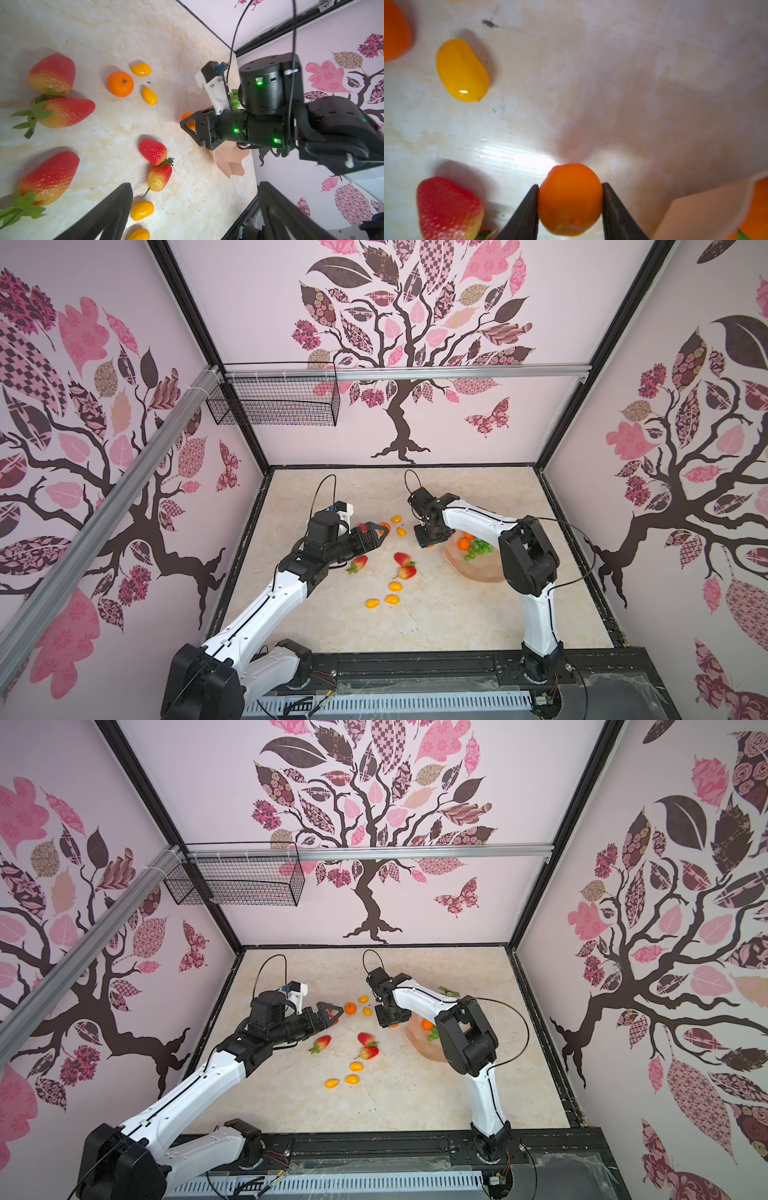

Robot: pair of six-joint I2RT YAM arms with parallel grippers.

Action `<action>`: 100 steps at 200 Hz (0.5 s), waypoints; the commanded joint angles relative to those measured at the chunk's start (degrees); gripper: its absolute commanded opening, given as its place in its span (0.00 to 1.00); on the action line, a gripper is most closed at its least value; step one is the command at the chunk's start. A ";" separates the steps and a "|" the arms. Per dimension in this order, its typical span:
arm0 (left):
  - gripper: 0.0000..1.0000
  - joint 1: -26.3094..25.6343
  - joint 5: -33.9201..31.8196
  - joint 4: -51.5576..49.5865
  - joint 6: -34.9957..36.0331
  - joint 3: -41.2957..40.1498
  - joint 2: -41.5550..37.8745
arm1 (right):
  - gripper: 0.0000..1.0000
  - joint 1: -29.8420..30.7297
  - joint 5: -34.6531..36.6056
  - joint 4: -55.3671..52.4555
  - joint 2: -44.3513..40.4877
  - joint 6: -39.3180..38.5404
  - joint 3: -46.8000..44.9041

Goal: Arrange fruit in a fruit bowl
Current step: Pick up the fruit from the center of the table.

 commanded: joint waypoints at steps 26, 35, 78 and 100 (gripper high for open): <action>0.98 -1.90 0.14 2.26 0.94 2.56 2.69 | 0.45 -2.17 -1.17 1.39 -10.71 1.30 -2.76; 0.98 -2.47 -0.17 2.26 1.13 3.19 3.52 | 0.45 -2.84 -1.59 1.79 -12.10 1.54 -3.63; 0.98 -7.00 -1.80 4.01 1.22 6.31 8.68 | 0.45 -6.98 -2.01 2.91 -17.98 1.35 -8.62; 0.98 -8.77 -1.89 5.61 0.88 8.00 11.74 | 0.45 -9.23 -1.14 3.39 -20.24 0.96 -11.18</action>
